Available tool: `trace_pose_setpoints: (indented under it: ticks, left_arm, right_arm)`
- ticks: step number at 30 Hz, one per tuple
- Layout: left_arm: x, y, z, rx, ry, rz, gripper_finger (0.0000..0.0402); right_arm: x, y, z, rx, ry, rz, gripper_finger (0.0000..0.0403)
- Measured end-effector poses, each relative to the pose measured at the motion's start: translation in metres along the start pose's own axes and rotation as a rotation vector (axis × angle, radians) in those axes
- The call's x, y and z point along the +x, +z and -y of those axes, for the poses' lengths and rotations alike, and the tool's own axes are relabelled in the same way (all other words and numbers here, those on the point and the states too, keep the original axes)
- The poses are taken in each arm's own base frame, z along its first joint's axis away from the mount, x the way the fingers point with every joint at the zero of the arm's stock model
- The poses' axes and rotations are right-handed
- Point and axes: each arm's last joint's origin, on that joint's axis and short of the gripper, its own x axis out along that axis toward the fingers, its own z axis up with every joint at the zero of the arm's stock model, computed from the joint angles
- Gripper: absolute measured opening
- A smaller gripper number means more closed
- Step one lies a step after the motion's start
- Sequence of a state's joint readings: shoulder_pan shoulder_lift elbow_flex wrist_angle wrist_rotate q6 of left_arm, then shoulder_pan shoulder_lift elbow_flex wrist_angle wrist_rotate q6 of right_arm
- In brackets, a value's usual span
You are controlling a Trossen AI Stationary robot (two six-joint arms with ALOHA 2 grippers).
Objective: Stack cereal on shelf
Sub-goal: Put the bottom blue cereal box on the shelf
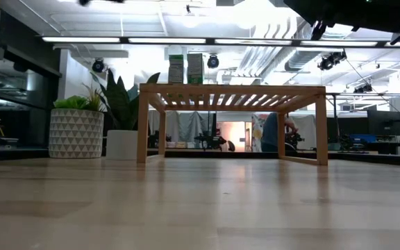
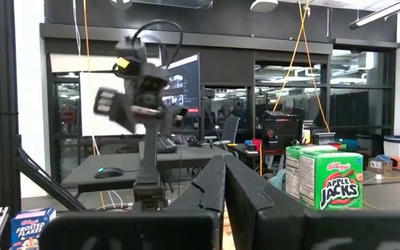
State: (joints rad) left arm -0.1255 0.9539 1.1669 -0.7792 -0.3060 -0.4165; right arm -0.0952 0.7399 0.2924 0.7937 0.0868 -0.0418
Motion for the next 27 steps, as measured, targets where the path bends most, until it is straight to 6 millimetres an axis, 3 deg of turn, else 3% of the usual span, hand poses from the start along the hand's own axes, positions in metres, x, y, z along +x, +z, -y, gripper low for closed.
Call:
trace_pose_setpoints:
  ticks: [2,5,11,18,27]
  left_arm:
    - [-0.014,0.008,-0.001,-0.161,0.087,-0.135,0.0278]
    - [-0.027,0.004,0.002,-0.382,0.196,-0.344,0.0278]
    - [-0.018,-0.04,0.036,-0.598,0.413,-0.672,0.0278]
    - [-0.006,-0.088,0.096,-0.667,0.549,-0.817,0.0278]
    - [-0.029,-0.158,0.157,-0.788,0.613,-0.729,0.0278]
  right_arm:
    - [0.0,0.0,0.0,0.0,0.0,-0.001,0.0]
    - [0.0,0.0,0.0,0.022,0.0,-0.004,0.0]
    - [0.0,-0.001,0.0,0.025,0.001,-0.008,0.0]
    - [0.0,-0.002,0.0,-0.006,-0.002,-0.019,0.0]
    - [0.0,-0.002,0.0,-0.014,-0.002,-0.018,0.0]
